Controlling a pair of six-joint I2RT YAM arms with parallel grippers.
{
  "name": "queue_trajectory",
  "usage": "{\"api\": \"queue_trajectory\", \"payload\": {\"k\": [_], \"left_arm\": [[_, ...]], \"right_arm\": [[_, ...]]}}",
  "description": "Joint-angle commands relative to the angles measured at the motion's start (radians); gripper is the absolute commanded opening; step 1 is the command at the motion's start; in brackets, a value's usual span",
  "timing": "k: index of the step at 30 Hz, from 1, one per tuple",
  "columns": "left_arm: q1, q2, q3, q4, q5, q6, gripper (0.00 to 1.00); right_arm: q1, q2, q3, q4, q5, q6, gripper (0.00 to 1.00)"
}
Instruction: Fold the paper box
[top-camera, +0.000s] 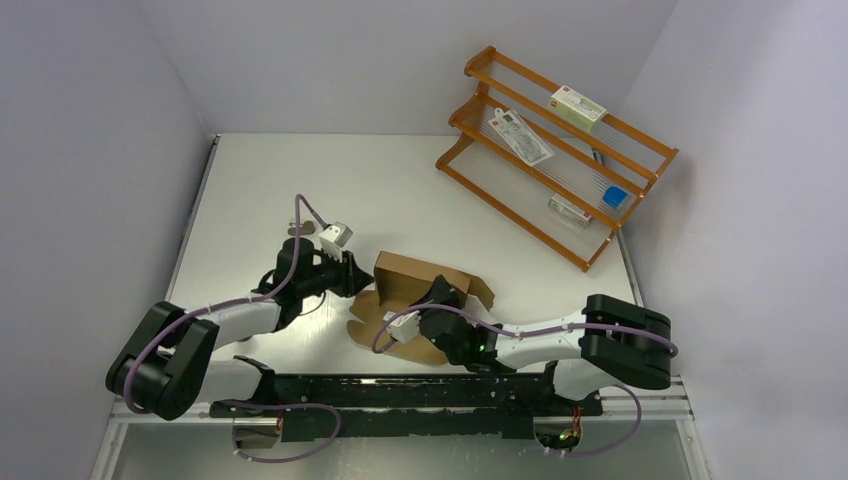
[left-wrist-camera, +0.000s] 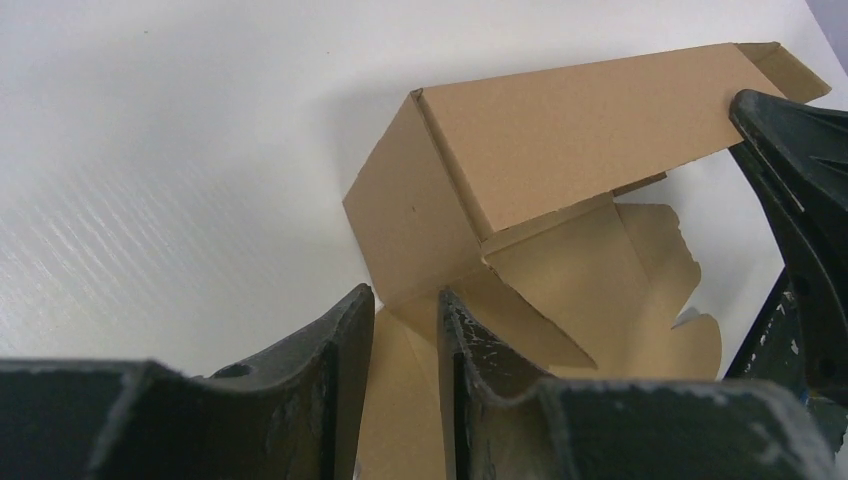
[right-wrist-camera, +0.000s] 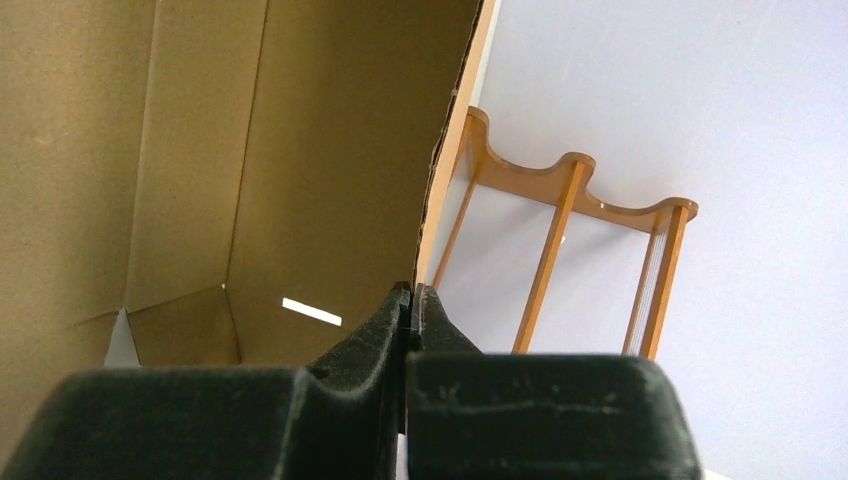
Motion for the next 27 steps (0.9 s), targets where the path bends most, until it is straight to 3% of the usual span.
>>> {"api": "queue_trajectory", "payload": {"k": [1,15,27], "left_arm": [[-0.018,-0.015,-0.017,0.051,-0.002,-0.011,0.36],[-0.040,0.025,-0.053,0.211,-0.032,-0.008,0.40],[-0.067,0.108,-0.123,0.487,-0.095,-0.029,0.42]], "right_arm": [[0.026,0.025,0.011,-0.004,-0.003,-0.029,0.00],[0.053,0.035,0.021,-0.052,-0.013,-0.012,0.00],[0.057,0.056,0.051,-0.133,-0.044,0.035,0.00]]}}
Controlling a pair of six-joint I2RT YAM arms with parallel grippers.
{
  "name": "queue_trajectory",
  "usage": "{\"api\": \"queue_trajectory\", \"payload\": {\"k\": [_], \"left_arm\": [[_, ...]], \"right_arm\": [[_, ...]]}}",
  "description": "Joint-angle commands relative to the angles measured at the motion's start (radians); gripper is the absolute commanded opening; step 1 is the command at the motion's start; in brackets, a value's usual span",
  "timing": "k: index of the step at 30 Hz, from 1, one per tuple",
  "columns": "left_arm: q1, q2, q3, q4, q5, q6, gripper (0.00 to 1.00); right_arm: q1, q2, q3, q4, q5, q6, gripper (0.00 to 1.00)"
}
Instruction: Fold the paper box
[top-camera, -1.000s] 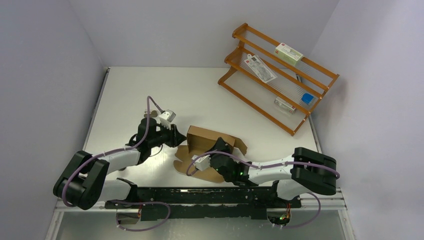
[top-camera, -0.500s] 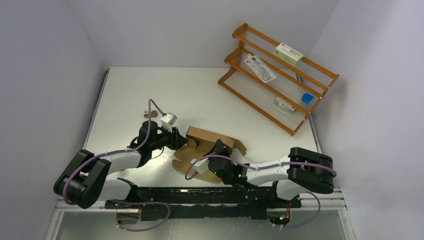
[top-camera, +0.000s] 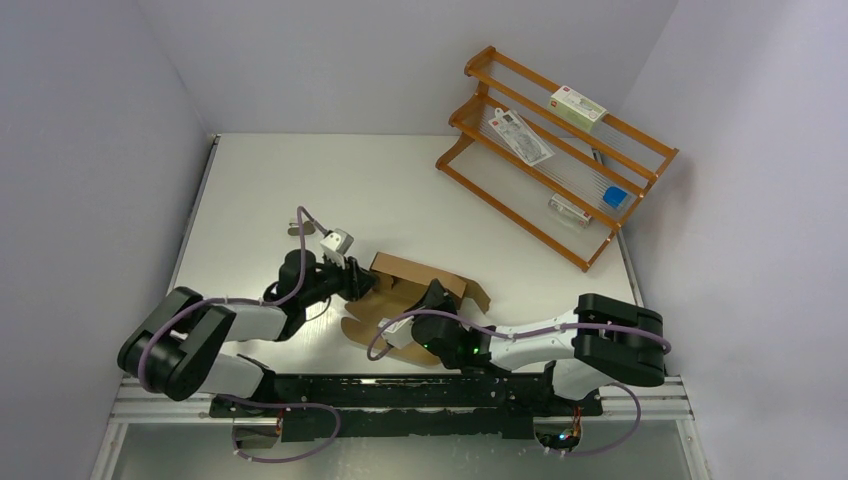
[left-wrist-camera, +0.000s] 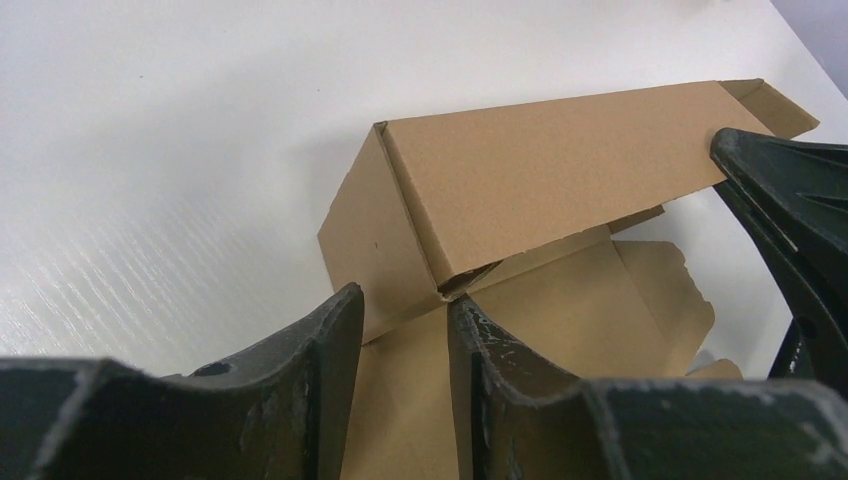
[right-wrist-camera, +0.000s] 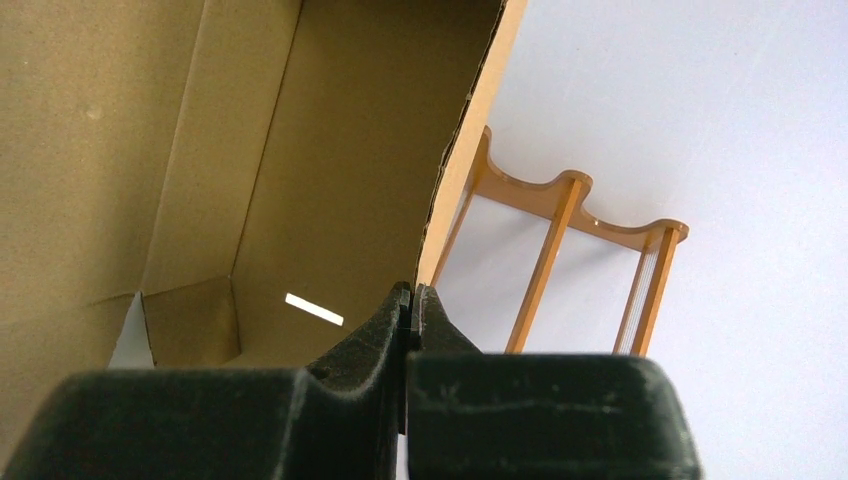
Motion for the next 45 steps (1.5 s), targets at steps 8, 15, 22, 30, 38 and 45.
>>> {"api": "queue_trajectory", "payload": {"k": [8,15,22,30,38,45], "left_arm": [[-0.036,0.077,-0.045,0.325,-0.104,-0.002,0.43],[-0.057,0.122,-0.066,0.424,-0.169,-0.011,0.40],[-0.099,0.182,-0.106,0.567,-0.305,-0.054,0.40],[-0.150,0.266,-0.118,0.667,-0.434,-0.063,0.39],[-0.173,0.362,-0.114,0.759,-0.497,-0.081,0.41],[-0.200,0.433,-0.149,0.908,-0.629,-0.142,0.36]], "right_arm": [[0.014,0.017,0.041,-0.158,-0.088,0.073,0.00],[0.014,-0.002,0.044,-0.177,-0.095,0.085,0.00],[0.014,0.006,0.052,-0.189,-0.102,0.100,0.00],[0.014,-0.001,0.051,-0.183,-0.106,0.104,0.00],[0.014,0.006,0.045,-0.161,-0.113,0.096,0.00],[0.014,0.011,0.042,-0.157,-0.116,0.102,0.00]]}}
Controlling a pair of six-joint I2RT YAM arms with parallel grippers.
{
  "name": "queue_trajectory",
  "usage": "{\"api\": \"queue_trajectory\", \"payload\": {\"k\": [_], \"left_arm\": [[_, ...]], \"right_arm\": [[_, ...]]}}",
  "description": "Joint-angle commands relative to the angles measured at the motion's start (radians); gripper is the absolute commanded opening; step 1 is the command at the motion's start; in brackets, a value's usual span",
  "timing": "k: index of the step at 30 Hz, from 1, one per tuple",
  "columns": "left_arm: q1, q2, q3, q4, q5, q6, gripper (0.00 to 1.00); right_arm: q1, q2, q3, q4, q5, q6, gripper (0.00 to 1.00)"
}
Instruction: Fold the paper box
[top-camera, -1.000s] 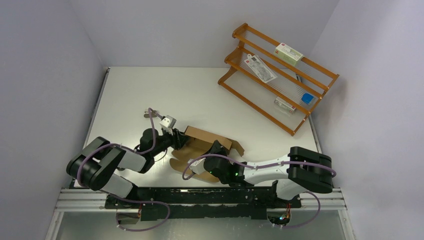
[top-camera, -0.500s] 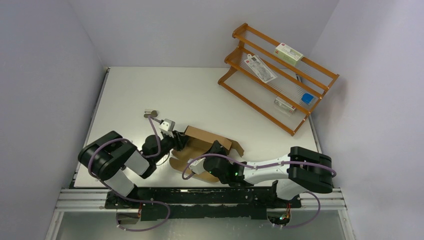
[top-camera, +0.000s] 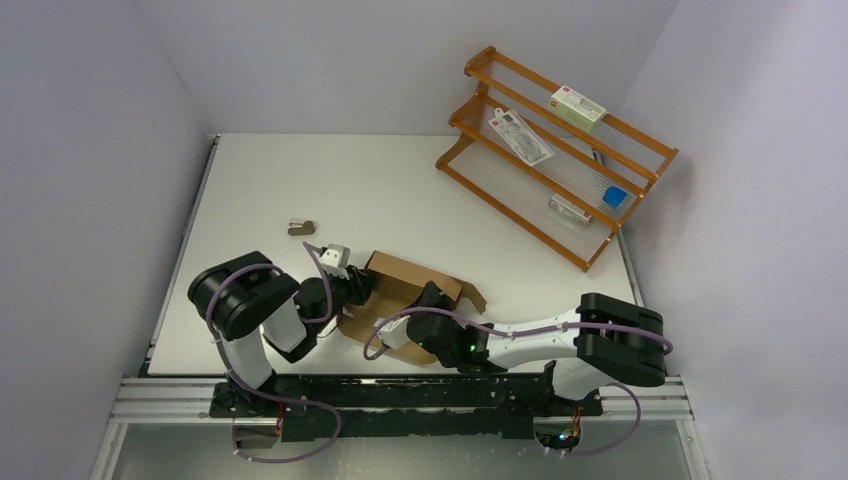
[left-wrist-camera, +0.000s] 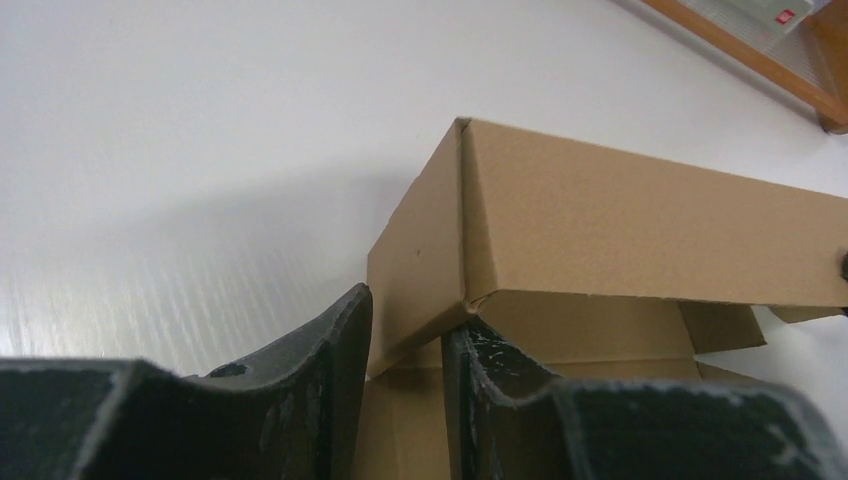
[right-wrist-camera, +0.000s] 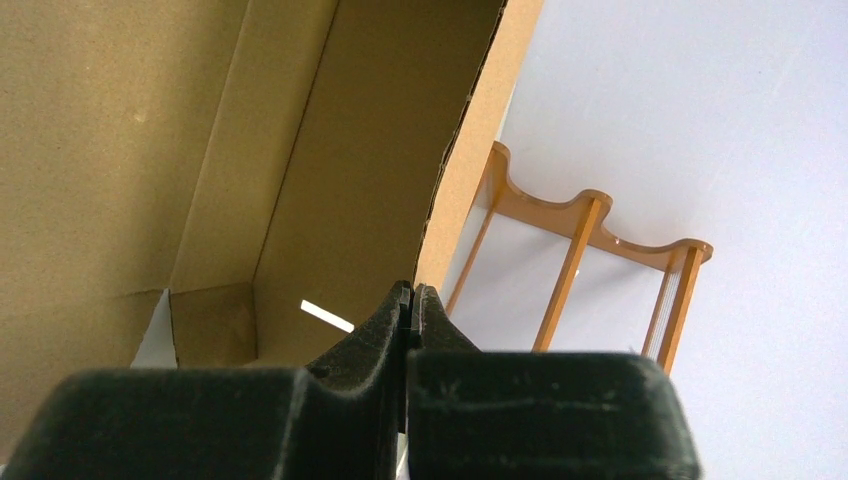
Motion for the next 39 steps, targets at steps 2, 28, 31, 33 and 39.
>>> {"api": "queue_trajectory", "payload": {"k": [2,28,31,33,39], "left_arm": [[-0.016,0.028,-0.027,0.208,-0.157,-0.052,0.36],[-0.085,0.015,0.015,0.331,-0.167,-0.007,0.50],[-0.085,0.004,0.017,0.332,-0.173,0.004,0.49],[-0.085,0.012,0.021,0.331,-0.180,0.008,0.46],[-0.085,0.060,0.016,0.331,-0.263,-0.019,0.37]], "right_arm": [[0.012,0.012,-0.007,-0.057,-0.067,0.028,0.00],[0.012,0.015,-0.006,-0.057,-0.076,0.042,0.00],[0.012,0.013,-0.006,-0.056,-0.075,0.041,0.00],[0.012,0.010,-0.004,-0.057,-0.075,0.041,0.00],[0.012,0.003,0.002,-0.073,-0.077,0.054,0.00]]}}
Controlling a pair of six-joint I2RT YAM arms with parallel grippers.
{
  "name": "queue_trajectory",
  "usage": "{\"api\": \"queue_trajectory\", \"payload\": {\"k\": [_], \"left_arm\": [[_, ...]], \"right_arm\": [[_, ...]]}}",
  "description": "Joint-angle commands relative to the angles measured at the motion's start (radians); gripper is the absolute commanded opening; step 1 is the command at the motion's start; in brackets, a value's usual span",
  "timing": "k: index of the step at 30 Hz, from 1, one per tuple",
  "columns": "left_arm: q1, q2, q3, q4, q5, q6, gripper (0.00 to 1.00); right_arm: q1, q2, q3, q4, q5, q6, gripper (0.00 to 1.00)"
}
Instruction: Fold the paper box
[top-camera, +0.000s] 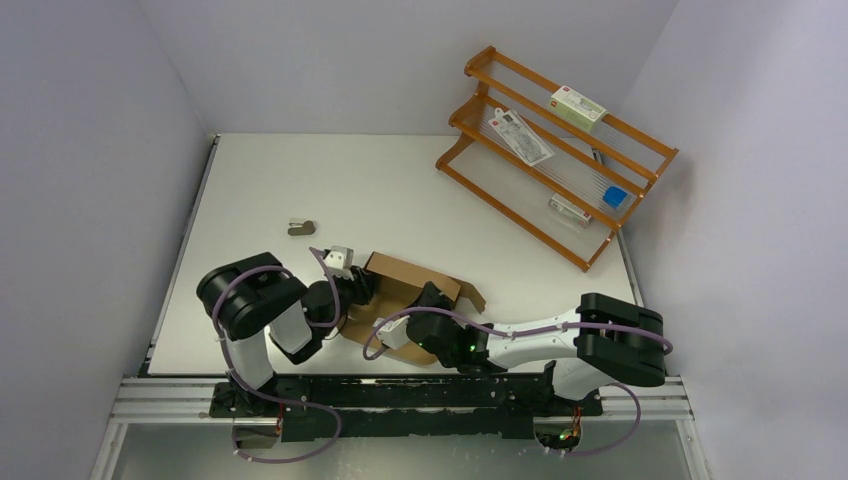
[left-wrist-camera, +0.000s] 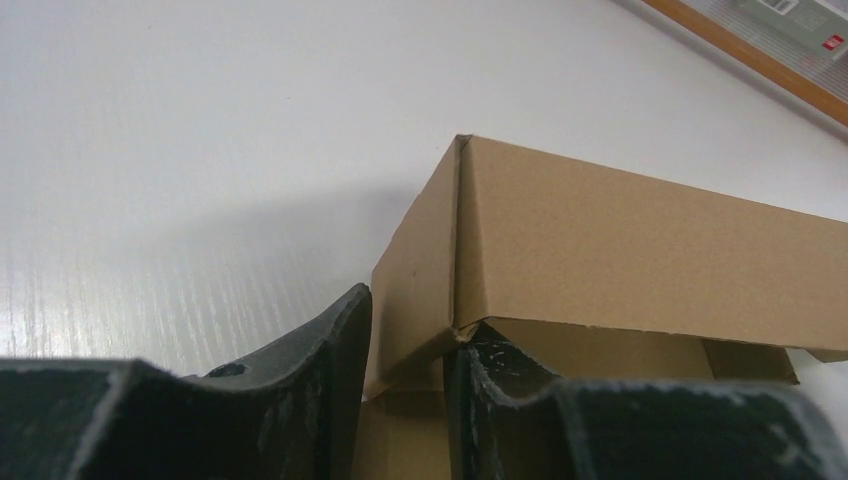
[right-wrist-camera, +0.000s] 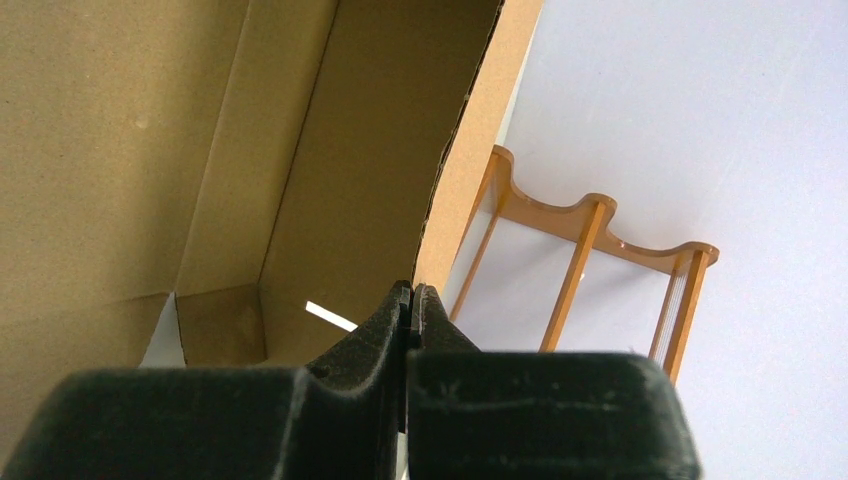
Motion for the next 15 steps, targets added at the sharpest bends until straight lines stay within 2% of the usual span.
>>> {"api": "queue_trajectory", "payload": {"k": [1,4,15], "left_arm": [[-0.003,0.035,0.002,0.317,-0.099,-0.019,0.37],[-0.005,0.016,0.000,0.316,-0.118,-0.039,0.36],[-0.069,-0.062,-0.015,0.316,-0.354,-0.061,0.34]], "right_arm": [[0.011,0.004,0.001,-0.080,-0.063,0.042,0.00],[0.010,0.003,0.002,-0.086,-0.060,0.045,0.00],[0.012,0.014,0.012,-0.108,-0.069,0.071,0.00]]}}
